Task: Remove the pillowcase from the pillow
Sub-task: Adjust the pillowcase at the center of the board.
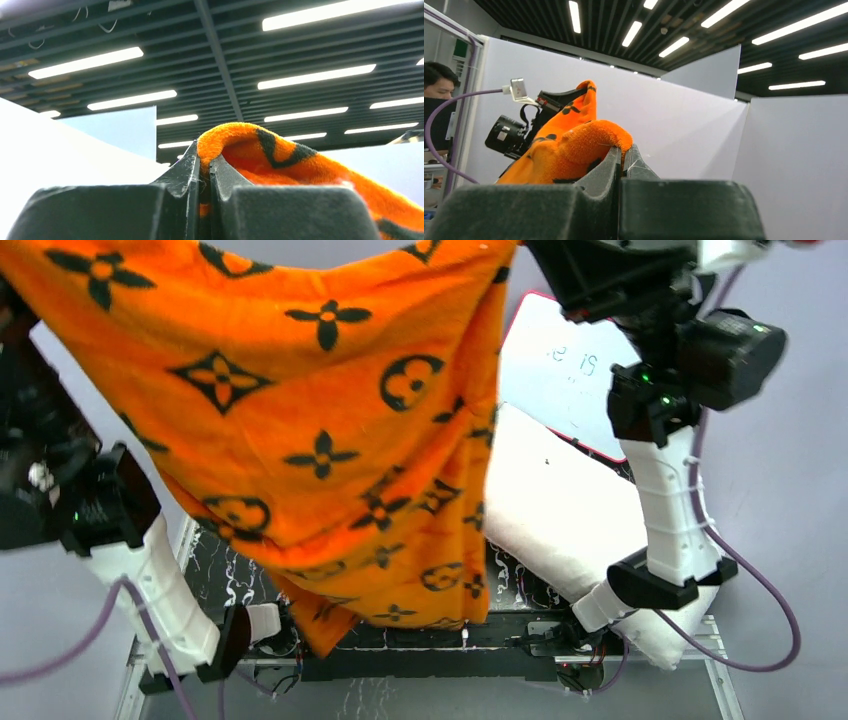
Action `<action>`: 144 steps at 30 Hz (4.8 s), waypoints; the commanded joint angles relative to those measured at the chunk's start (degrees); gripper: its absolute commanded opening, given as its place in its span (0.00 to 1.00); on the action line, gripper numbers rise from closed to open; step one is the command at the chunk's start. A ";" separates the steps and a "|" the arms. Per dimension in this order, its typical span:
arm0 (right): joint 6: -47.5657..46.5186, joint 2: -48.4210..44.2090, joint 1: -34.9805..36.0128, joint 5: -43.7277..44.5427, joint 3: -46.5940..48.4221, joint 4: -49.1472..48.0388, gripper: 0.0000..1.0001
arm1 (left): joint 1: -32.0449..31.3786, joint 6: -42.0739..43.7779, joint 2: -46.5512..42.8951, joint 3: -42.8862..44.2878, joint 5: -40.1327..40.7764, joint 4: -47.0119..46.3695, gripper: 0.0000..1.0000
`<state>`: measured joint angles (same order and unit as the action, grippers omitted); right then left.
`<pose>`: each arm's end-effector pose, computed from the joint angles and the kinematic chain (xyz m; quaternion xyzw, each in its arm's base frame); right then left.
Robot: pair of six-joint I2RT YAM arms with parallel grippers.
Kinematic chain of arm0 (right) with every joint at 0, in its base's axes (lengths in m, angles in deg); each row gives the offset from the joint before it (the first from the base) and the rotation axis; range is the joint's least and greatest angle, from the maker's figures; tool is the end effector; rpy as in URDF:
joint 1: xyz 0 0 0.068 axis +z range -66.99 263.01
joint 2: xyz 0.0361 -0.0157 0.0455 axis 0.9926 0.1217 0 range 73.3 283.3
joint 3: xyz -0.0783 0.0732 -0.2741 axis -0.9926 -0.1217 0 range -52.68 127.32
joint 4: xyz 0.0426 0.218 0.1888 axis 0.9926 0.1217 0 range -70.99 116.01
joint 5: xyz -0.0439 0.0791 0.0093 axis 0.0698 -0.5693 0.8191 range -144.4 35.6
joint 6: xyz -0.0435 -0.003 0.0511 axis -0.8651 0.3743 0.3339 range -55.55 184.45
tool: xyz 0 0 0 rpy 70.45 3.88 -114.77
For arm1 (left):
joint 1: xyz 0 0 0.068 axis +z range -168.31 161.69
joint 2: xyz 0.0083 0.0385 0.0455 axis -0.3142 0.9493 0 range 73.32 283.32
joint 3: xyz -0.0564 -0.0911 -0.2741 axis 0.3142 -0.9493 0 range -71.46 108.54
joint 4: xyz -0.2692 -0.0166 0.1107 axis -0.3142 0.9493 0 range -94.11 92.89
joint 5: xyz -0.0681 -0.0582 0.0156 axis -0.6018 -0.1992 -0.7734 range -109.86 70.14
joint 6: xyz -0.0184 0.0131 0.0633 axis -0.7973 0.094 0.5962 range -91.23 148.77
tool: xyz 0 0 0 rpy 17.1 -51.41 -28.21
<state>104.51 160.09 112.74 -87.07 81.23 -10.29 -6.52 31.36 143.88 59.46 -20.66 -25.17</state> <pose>0.1388 0.1126 0.7587 -0.2679 0.1381 0.5723 0.7626 0.0282 0.0053 0.7799 0.0009 0.0752 0.1243 0.9894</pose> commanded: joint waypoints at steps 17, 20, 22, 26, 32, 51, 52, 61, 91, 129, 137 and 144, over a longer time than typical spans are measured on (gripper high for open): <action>-4.48 7.51 0.04 -1.14 -4.68 -3.18 0.00 | -6.13 21.27 10.79 -6.43 3.29 -4.81 0.00; -6.29 10.09 0.07 -1.68 -1.96 -1.92 0.00 | -6.13 21.24 12.62 -7.18 3.68 -7.06 0.00; -7.51 11.45 0.14 -1.66 0.30 -1.00 0.00 | -6.13 21.59 14.76 -4.57 4.72 -7.31 0.00; -7.64 12.95 0.19 -1.61 3.70 -1.27 0.00 | -6.13 22.19 19.45 5.21 5.47 -5.05 0.00; -6.05 11.31 2.64 -1.55 4.30 -2.21 0.00 | -6.10 19.52 15.93 7.30 10.19 -8.02 0.00; 2.29 3.38 9.37 -1.03 0.04 -0.27 0.00 | -18.18 30.21 -8.82 -3.03 11.28 -9.21 0.00; 2.31 3.31 9.49 -1.15 0.12 0.10 0.00 | -20.32 31.57 -9.07 -3.11 10.93 -9.29 0.00; 0.11 2.40 10.11 -1.35 -3.74 0.47 0.00 | -39.21 47.05 -5.21 -1.97 10.48 -9.25 0.00; -10.93 22.98 -7.45 8.45 -6.24 4.54 0.00 | -102.76 102.20 -14.22 -19.90 25.81 -7.26 0.00; -19.52 17.98 7.12 -3.17 -5.77 19.12 0.00 | -101.48 140.46 19.35 4.22 33.15 -7.50 0.00; -17.90 16.41 7.15 -4.75 -4.42 19.57 0.00 | -100.26 141.42 29.12 12.31 29.61 -6.54 0.00; -15.75 12.91 7.26 -5.89 -7.05 17.56 0.00 | -83.84 102.72 33.21 17.85 18.59 14.81 0.00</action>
<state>87.09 178.16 119.89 -92.07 73.68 12.03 -103.57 147.00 181.43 75.17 6.95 -18.22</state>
